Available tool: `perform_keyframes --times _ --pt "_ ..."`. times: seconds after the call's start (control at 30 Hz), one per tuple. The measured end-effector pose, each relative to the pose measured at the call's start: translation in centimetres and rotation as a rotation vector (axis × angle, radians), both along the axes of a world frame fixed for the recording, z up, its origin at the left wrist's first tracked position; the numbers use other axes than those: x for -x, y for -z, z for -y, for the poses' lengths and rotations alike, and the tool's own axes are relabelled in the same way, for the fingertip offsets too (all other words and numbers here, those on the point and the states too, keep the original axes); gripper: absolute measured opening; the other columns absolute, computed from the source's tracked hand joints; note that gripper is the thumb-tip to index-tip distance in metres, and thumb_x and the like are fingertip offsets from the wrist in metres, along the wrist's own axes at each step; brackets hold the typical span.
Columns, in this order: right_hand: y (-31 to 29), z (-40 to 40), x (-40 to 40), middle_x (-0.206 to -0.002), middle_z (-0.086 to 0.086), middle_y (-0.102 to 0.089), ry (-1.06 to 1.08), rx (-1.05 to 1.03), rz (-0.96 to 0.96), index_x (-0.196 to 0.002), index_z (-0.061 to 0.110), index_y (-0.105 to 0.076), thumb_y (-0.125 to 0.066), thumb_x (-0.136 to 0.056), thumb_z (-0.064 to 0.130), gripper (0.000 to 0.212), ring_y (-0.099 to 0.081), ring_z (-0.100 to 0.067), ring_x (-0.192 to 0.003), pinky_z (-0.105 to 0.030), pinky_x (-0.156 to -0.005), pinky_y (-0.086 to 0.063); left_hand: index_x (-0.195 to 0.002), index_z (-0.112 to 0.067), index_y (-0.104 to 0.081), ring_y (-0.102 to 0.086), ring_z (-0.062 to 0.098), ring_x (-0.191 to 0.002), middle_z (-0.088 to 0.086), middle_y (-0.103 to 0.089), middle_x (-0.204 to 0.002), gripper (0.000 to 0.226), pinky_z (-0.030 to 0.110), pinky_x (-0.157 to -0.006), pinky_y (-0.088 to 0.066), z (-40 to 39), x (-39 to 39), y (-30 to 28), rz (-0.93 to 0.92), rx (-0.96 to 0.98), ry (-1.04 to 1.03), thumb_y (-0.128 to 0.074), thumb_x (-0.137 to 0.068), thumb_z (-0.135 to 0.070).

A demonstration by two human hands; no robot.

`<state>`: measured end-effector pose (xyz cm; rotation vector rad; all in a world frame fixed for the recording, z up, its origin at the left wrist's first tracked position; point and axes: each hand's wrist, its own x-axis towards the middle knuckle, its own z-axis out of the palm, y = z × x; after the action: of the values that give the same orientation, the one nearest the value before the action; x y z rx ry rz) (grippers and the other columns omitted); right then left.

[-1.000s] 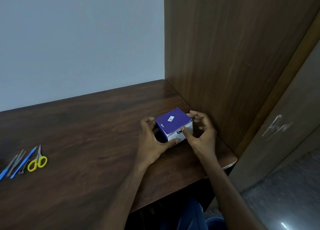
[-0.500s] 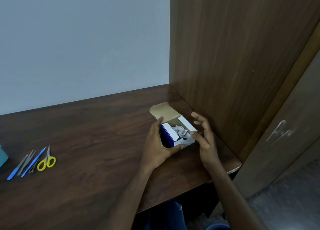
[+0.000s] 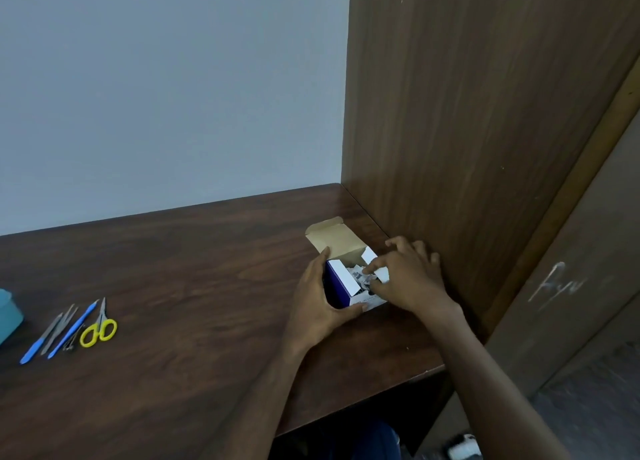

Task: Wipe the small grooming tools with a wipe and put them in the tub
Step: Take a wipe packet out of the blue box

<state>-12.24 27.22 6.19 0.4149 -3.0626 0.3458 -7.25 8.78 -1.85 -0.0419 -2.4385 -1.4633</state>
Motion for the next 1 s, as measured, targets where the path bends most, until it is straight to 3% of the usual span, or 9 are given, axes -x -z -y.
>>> perform_keyframes --times 0.13,0.27,0.37,0.43,0.57,0.67,0.73,0.87,1.0 --pt "-1.9 2.3 0.5 -0.155 0.001 -0.045 -0.027 -0.241 0.013 -0.137 0.043 -0.065 -0.081 -0.086 0.042 0.053 -0.037 -0.033 -0.144 -0.058 -0.117 -0.031 -0.165 -0.040 -0.025 -0.044 0.008 -0.149 -0.016 -0.041 -0.166 0.129 0.046 -0.120 -0.046 0.1 0.0 -0.1 0.006 0.021 0.017 -0.096 -0.059 -0.064" --pt "-1.6 2.9 0.4 -0.149 0.000 -0.051 -0.006 -0.309 -0.047 -0.134 0.034 -0.068 -0.077 -0.092 0.039 0.044 -0.042 -0.031 -0.141 -0.057 -0.115 -0.034 -0.165 -0.039 -0.025 -0.043 0.007 -0.149 -0.017 -0.040 -0.166 0.129 0.045 -0.120 -0.046 0.0 -0.2 -0.2 0.008 0.020 0.013 -0.096 -0.060 -0.065" --pt "-0.5 2.3 -0.2 -0.152 0.002 -0.051 0.014 -0.205 -0.114 -0.133 0.032 -0.070 -0.066 -0.100 0.042 0.035 -0.043 -0.027 -0.142 -0.054 -0.114 -0.036 -0.165 -0.037 -0.027 -0.044 0.004 -0.148 -0.018 -0.042 -0.164 0.127 0.042 -0.119 -0.047 0.1 -0.2 -0.2 -0.008 0.013 0.003 -0.096 -0.061 -0.062" --pt "1.0 1.7 -0.5 -0.151 0.003 -0.053 0.011 0.002 -0.213 -0.128 0.031 -0.075 -0.066 -0.102 0.039 0.029 -0.046 -0.024 -0.139 -0.049 -0.111 -0.041 -0.164 -0.038 -0.028 -0.044 0.002 -0.147 -0.019 -0.043 -0.163 0.127 0.041 -0.120 -0.046 0.2 -0.2 -0.1 -0.014 -0.003 0.008 -0.096 -0.060 -0.063" --pt "3.8 0.6 -1.1 -0.129 0.009 -0.069 0.002 0.843 -0.406 -0.115 0.023 -0.082 -0.072 -0.099 0.025 0.018 -0.065 -0.013 -0.118 -0.028 -0.092 -0.051 -0.162 -0.041 -0.031 -0.045 0.002 -0.146 -0.023 -0.043 -0.161 0.124 0.041 -0.119 -0.048 0.1 -0.2 0.0 -0.043 -0.015 0.014 -0.097 -0.059 -0.063" --pt "5.2 0.2 -1.7 -0.109 0.009 -0.078 0.156 1.358 -0.352 -0.109 0.022 -0.078 -0.067 -0.104 0.019 0.012 -0.073 -0.011 -0.105 -0.026 -0.084 -0.058 -0.159 -0.045 -0.033 -0.047 0.004 -0.146 -0.025 -0.043 -0.160 0.117 0.041 -0.116 -0.051 0.2 -0.2 -0.1 -0.075 -0.009 0.029 -0.098 -0.063 -0.057" --pt "6.1 -0.2 -1.7 -0.096 0.008 -0.078 0.277 1.602 -0.284 -0.099 0.026 -0.072 -0.064 -0.106 0.019 0.012 -0.075 -0.012 -0.090 -0.030 -0.071 -0.056 -0.154 -0.040 -0.039 -0.053 0.005 -0.140 -0.022 -0.049 -0.154 0.109 0.039 -0.111 -0.055 0.2 -0.2 -0.1 -0.093 -0.018 0.032 -0.101 -0.064 -0.049" --pt "6.5 -1.1 -1.7 -0.079 0.008 -0.071 0.344 1.811 -0.212 -0.092 0.021 -0.063 -0.061 -0.108 0.016 0.016 -0.072 -0.009 -0.067 -0.024 -0.059 -0.056 -0.131 -0.039 -0.040 -0.060 0.002 -0.128 -0.017 -0.058 -0.140 0.095 0.031 -0.104 -0.057 0.0 -0.1 0.1 -0.071 -0.034 -0.003 -0.103 -0.060 -0.045" --pt "6.3 -0.9 -2.7 -0.081 -0.002 -0.074 0.225 1.829 -0.187 -0.093 0.014 -0.066 -0.062 -0.106 0.010 0.013 -0.074 -0.014 -0.074 -0.023 -0.065 -0.059 -0.131 -0.036 -0.039 -0.060 -0.003 -0.127 -0.018 -0.057 -0.144 0.094 0.022 -0.103 -0.055 -0.1 0.0 0.0 -0.076 -0.052 0.011 -0.103 -0.062 -0.041"
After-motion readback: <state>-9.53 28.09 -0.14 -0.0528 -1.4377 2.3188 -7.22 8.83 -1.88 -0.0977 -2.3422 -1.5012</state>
